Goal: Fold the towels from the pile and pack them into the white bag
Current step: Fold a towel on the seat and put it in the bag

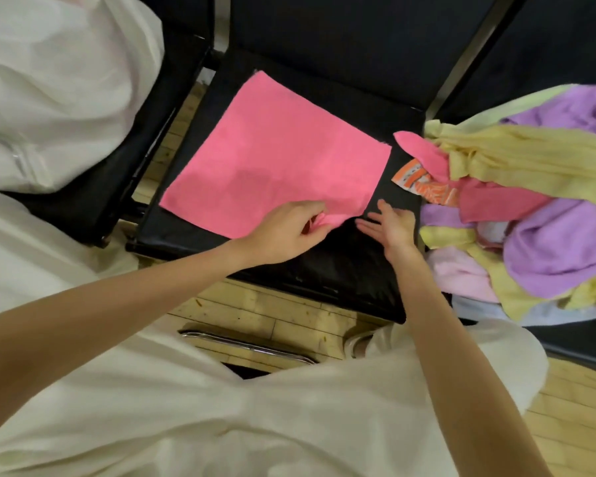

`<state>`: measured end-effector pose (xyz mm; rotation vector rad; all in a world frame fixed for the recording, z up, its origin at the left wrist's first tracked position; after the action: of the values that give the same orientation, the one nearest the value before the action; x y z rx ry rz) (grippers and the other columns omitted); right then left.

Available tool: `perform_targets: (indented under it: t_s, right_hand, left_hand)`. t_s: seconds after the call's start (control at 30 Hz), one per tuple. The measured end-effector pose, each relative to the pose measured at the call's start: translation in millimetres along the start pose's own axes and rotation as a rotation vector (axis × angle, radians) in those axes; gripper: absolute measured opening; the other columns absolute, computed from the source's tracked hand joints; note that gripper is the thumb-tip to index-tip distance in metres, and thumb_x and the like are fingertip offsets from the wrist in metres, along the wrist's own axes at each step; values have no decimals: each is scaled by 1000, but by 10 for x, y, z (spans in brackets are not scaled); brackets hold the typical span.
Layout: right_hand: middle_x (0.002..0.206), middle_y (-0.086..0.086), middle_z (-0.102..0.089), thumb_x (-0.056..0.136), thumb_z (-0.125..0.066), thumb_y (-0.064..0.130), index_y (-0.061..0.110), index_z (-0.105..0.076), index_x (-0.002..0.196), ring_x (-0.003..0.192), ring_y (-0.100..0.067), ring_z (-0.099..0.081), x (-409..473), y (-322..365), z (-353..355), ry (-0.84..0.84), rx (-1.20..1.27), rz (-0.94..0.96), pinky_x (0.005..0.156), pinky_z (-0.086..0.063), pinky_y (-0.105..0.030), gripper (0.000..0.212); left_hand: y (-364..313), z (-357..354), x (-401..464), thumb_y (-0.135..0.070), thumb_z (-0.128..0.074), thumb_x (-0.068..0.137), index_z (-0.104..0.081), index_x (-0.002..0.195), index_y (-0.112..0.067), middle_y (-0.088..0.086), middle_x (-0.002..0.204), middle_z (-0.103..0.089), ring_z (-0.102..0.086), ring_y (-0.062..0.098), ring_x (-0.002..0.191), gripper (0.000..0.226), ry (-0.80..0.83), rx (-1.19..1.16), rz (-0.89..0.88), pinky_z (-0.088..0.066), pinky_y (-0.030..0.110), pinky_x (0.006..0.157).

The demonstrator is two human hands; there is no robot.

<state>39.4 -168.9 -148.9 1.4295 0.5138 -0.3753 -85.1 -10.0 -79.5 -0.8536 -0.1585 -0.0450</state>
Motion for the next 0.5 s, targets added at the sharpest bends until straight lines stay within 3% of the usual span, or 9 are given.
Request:
perform_targets:
  t_s: [0.1, 0.17, 0.23, 0.3, 0.37, 0.4, 0.43, 0.5]
  right_hand:
    - [100, -21, -58, 97, -50, 16, -1, -51, 110, 79, -29, -65, 420, 250, -116, -83, -87, 68, 55, -58, -31, 21]
    - [97, -18, -62, 89, -58, 25, 4, -57, 95, 80, -28, -67, 647, 413, -159, -147, -176, 119, 62, -59, -37, 22]
    - [102, -12, -62, 78, -67, 37, 3, -55, 110, 91, -27, -65, 896, 508, -190, -203, -277, 157, 81, -56, -42, 48]
    - [105, -12, -60, 81, -69, 31, -3, -51, 123, 96, -25, -62, 959, 609, -255, -226, -379, 202, 89, -52, -40, 56]
    - [101, -18, -65, 81, -69, 25, -1, -62, 94, 94, -28, -62, 1081, 715, -274, -290, -526, 280, 92, -49, -42, 30]
    - [88, -15, -65, 79, -69, 23, 7, -58, 73, 85, -26, -60, 1105, 731, -289, -288, -562, 283, 88, -49, -43, 20]
    - [74, -9, -62, 77, -67, 21, 14, -50, 62, 76, -24, -58, 1198, 691, -294, -269, -548, 255, 82, -51, -42, 24]
    - [60, 0, -51, 78, -64, 17, 17, -45, 56, 64, -22, -54, 1179, 702, -291, -291, -455, 226, 66, -50, -35, 28]
  left_hand:
    - [81, 57, -1, -19, -60, 88, -54, 75, -5, -7, 61, -46, -41, 9, 55, 20, 1, -115, 96, -29, 22, 51]
    - [146, 55, 16, -20, -59, 81, -55, 72, -7, -9, 59, -44, -40, 6, 55, 17, 25, -216, 170, -29, 19, 52]
    - [196, 30, 37, -20, -57, 77, -55, 69, -5, -10, 59, -43, -40, 3, 56, 16, 77, -313, 223, -32, 18, 55]
    - [241, -11, 40, -13, -60, 80, -57, 71, 0, -5, 61, -48, -46, 4, 58, 16, 156, -411, 292, -40, 24, 61]
    - [261, -69, 22, -1, -61, 87, -59, 77, 8, 4, 64, -56, -56, 12, 61, 13, 241, -506, 350, -49, 32, 68]
    - [258, -91, 14, 1, -61, 88, -61, 78, 8, 7, 67, -59, -59, 16, 63, 12, 275, -526, 361, -51, 33, 72]
    - [252, -109, 8, 0, -62, 88, -62, 78, 5, 7, 70, -61, -60, 18, 67, 10, 302, -528, 365, -51, 34, 75]
    - [231, -127, 1, -1, -63, 87, -64, 74, -8, 2, 73, -62, -60, 16, 70, 14, 340, -533, 376, -50, 34, 78]
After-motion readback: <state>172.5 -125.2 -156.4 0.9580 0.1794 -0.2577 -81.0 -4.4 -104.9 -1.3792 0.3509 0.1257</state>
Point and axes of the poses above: each hand's wrist, its own x-axis towards the middle knuckle, its own z-axis out of the back of the hand, y = z × x, the point moved 7 cm from there along x, towards the middle knuckle
